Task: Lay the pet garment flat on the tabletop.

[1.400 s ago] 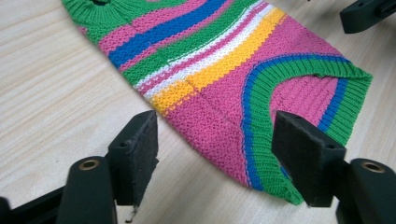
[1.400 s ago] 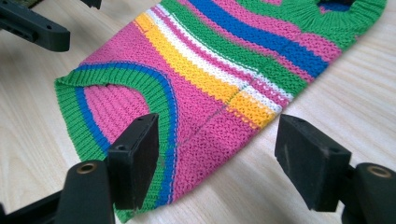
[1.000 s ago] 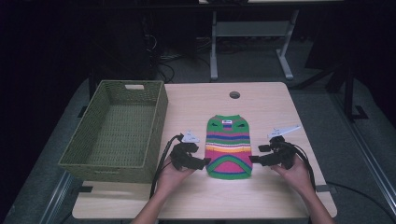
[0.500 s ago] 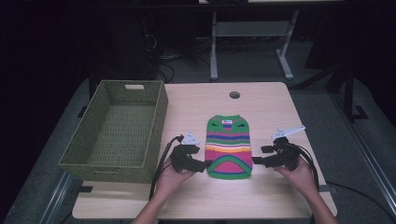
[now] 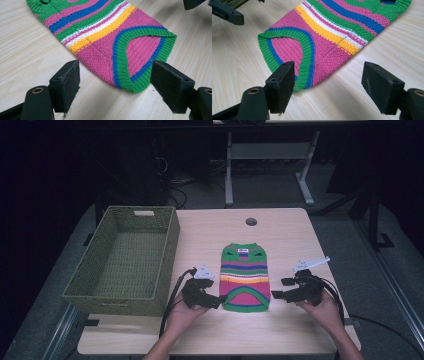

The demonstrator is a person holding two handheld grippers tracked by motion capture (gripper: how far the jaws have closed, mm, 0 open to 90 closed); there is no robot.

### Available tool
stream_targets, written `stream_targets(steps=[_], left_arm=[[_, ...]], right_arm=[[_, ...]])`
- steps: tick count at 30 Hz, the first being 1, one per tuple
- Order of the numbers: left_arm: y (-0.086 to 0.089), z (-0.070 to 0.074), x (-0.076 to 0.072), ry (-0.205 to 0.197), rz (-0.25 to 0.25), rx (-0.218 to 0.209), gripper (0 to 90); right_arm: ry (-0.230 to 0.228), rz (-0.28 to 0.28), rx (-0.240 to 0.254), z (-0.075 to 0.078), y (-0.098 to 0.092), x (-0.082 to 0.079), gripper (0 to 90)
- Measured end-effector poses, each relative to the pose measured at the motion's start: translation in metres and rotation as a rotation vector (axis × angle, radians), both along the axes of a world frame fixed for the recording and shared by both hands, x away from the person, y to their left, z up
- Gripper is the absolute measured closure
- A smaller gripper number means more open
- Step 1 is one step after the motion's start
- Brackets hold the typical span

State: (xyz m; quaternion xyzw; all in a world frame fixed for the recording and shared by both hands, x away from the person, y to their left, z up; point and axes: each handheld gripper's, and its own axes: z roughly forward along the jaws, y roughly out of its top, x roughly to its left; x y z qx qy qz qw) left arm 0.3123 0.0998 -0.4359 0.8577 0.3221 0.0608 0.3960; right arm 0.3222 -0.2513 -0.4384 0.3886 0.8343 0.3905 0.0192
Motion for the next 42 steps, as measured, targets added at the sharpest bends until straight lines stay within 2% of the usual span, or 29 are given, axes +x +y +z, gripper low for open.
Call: stream_targets(steps=[6, 10, 17, 18, 19, 23, 26, 28, 31, 38, 42], left_arm=[[0.001, 0.000, -0.003, 0.002, 0.003, -0.013, 22.9], [0.002, -0.001, -0.005, -0.004, -0.004, -0.001, 22.2], [0.004, -0.002, -0.009, 0.008, -0.003, -0.005, 21.3], [0.004, -0.002, -0.010, 0.007, 0.003, -0.013, 21.2], [0.005, -0.002, -0.010, 0.003, -0.004, 0.001, 21.1], [0.008, -0.003, -0.014, 0.001, -0.001, 0.002, 20.8], [0.009, -0.003, -0.016, 0.005, 0.011, -0.004, 20.6], [0.011, -0.003, -0.016, 0.002, 0.002, 0.005, 20.4], [0.012, -0.003, -0.018, 0.002, -0.001, 0.005, 20.4], [0.015, -0.003, -0.022, 0.000, 0.003, 0.009, 20.3], [0.017, -0.004, -0.025, 0.000, 0.003, 0.011, 20.3]], right_arm=[[0.006, -0.001, 0.004, -0.005, -0.005, -0.004, 24.8], [0.022, -0.006, 0.005, -0.007, -0.010, -0.005, 23.4], [0.020, -0.011, -0.001, -0.004, -0.016, -0.010, 23.3], [0.007, -0.005, -0.001, -0.005, -0.018, -0.011, 23.3], [0.010, -0.007, 0.002, -0.005, -0.019, -0.012, 23.3], [0.007, -0.015, 0.006, -0.008, -0.025, -0.015, 23.3], [0.014, -0.023, 0.006, -0.011, -0.029, -0.018, 23.3], [0.026, -0.029, -0.002, -0.011, -0.031, -0.019, 22.9], [0.012, -0.031, 0.004, -0.012, -0.036, -0.023, 23.1], [0.020, -0.046, 0.020, -0.016, -0.043, -0.029, 23.0], [0.020, -0.045, 0.012, -0.016, -0.044, -0.032, 23.0]])
